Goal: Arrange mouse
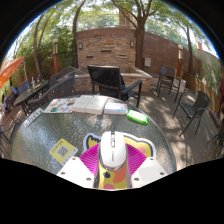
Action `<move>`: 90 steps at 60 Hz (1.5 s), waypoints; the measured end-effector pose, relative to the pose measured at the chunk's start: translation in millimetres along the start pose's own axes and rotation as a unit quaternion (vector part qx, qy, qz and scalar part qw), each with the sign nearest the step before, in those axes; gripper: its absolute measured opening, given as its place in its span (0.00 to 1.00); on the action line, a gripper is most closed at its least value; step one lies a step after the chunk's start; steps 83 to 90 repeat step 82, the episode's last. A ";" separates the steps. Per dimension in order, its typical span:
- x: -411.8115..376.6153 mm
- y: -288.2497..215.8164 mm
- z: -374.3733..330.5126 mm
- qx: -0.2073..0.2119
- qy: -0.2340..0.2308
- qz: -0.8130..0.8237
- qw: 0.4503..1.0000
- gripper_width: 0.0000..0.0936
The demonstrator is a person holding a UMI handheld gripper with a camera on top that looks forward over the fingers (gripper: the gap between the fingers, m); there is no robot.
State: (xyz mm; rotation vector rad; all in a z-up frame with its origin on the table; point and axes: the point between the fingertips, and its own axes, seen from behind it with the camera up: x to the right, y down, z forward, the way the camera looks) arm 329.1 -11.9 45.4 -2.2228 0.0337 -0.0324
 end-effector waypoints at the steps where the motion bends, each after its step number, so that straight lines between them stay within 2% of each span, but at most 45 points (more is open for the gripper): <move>1: 4.1 7.5 5.7 -0.008 -0.002 0.003 1.000 0.39; 3: 9.4 17.6 11.1 -0.024 -0.005 0.011 1.000 0.40; 8: 13.8 59.0 25.5 -0.060 -0.011 0.018 0.998 0.50; 12: 14.1 52.7 21.2 -0.046 -0.016 0.014 0.999 0.57; 14: 13.3 48.6 18.2 -0.050 -0.016 0.013 0.999 0.66; 17: 9.9 43.8 8.7 -0.045 -0.019 0.011 0.999 0.89; 18: 9.3 42.5 4.9 -0.044 -0.019 0.011 0.999 0.93; 21: 9.5 29.9 -8.6 -0.040 -0.020 0.009 0.999 0.89; 25: 10.4 17.0 -31.4 -0.032 -0.014 0.004 0.999 0.93; 41: 4.2 -6.2 -148.0 -0.004 0.011 -0.017 1.000 0.92; 50: -4.3 -2.0 -230.8 0.012 0.023 -0.021 0.999 0.92; 64: -13.5 25.6 -321.6 0.024 0.034 -0.028 0.999 0.92; 76: -9.5 40.3 -364.2 0.032 0.048 -0.023 0.998 0.91; 90: -9.9 41.8 -374.1 0.035 0.047 -0.018 0.998 0.91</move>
